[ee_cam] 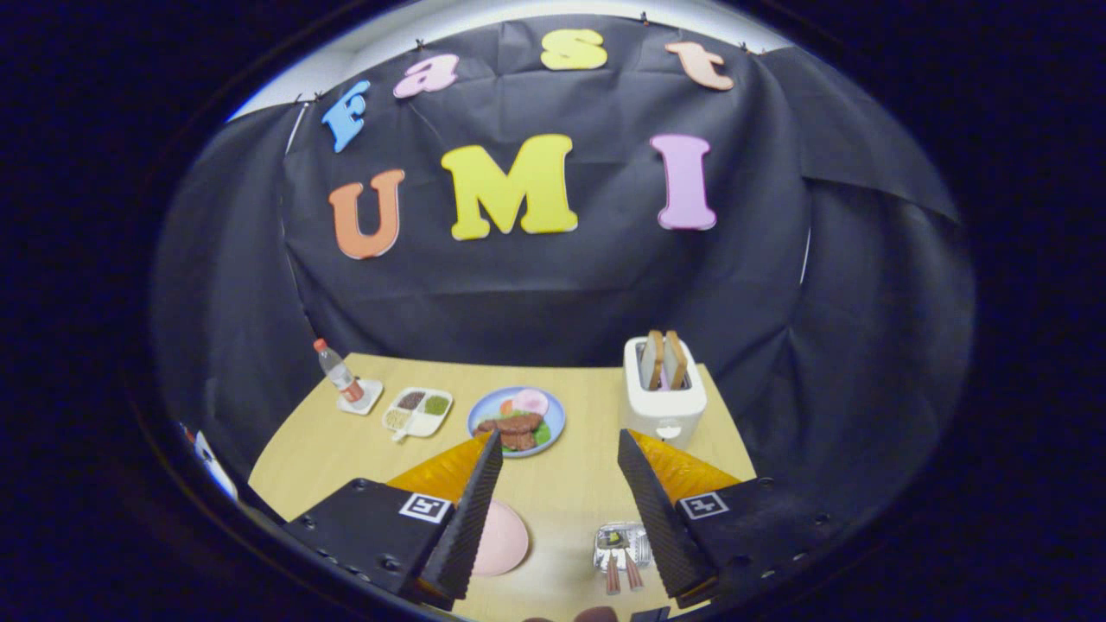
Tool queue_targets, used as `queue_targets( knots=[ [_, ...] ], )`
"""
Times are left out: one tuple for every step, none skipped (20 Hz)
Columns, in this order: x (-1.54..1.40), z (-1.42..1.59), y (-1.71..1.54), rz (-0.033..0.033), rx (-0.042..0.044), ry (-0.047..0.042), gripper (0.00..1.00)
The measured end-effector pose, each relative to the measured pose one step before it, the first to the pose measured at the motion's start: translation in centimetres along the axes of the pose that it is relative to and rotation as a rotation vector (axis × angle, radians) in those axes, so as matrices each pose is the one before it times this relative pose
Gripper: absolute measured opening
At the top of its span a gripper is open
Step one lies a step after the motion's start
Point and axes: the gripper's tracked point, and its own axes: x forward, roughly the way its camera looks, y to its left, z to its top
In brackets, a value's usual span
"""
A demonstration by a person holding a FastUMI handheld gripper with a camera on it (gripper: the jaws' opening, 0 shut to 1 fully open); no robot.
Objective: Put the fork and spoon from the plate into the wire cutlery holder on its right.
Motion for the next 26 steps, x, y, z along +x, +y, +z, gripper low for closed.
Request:
queue_targets(
  knots=[
    [-1.224, 0.713, 0.162, -0.00572, -0.0064, -0.05825, 0.82],
    [-1.091, 0.85, 0.078, -0.00231, -0.00724, -0.05844, 0.83],
    [-1.14, 0.752, -0.081, -0.01026, -0.00869, -0.056, 0.84],
    [-1.183, 0.614, -0.169, -0.01294, -0.0064, -0.05186, 0.84],
    [-1.029, 0.644, -0.353, -0.01748, -0.01252, -0.04508, 0.84],
    [-0.918, 0.445, -0.284, -0.01652, -0.01361, -0.03188, 0.84],
    [-0.95, 0.09, -0.04, -0.00867, -0.00295, -0.01766, 0.84],
    [-0.885, -0.209, -0.025, -0.00609, 0.01283, 0.00133, 0.84],
    [-0.829, -0.358, 0.239, -0.00232, 0.0284, 0.00421, 0.84],
    [-0.549, -0.194, 0.046, -0.00425, 0.0266, 0.00018, 0.84],
    [-0.282, -0.299, -0.4, -0.00973, 0.01245, 0.00155, 0.84],
    [-0.227, -0.39, -0.332, -0.00682, 0.01028, 0.00403, 0.84],
    [-0.318, -0.408, -0.166, -0.00537, 0.0026, 0.00276, 0.84],
    [-0.128, -0.147, -0.051, -0.00157, -0.00332, -0.00067, 0.84],
    [-0.082, -0.097, -0.005, -0.00246, -0.00362, 0.00108, 0.84],
    [-0.217, -0.009, 0.285, 0.00307, 0.0014, -0.00112, 0.84],
    [-0.116, 0.15, 0.26, 0.00179, 0.00036, -0.00142, 0.84],
    [-0.052, 0.025, 0.173, 0.00372, -0.00055, -0.00348, 0.84],
    [0.092, -0.003, 0.185, 0.00342, 0.0014, 0.00199, 0.84],
    [0.037, -0.029, 0.225, 0.00519, 0.00884, 0.00492, 0.84],
    [-0.006, -0.139, 0.4, 0.00713, 0.01311, 0.01075, 0.84],
    [0.063, -0.05, 0.165, 0.00071, 0.00942, 0.00773, 0.84],
    [0.153, -0.014, -0.04, -0.00353, 0.00506, 0.0034, 0.84],
    [0.085, 0.079, -0.015, -0.00375, 0.00202, -0.00229, 0.85],
    [-0.09, 0.069, 0.245, 0.00016, -0.00343, -0.00066, 0.85],
    [-0.099, 0.133, 0.139, 0.00046, -0.00661, -0.00434, 0.85]
  ],
)
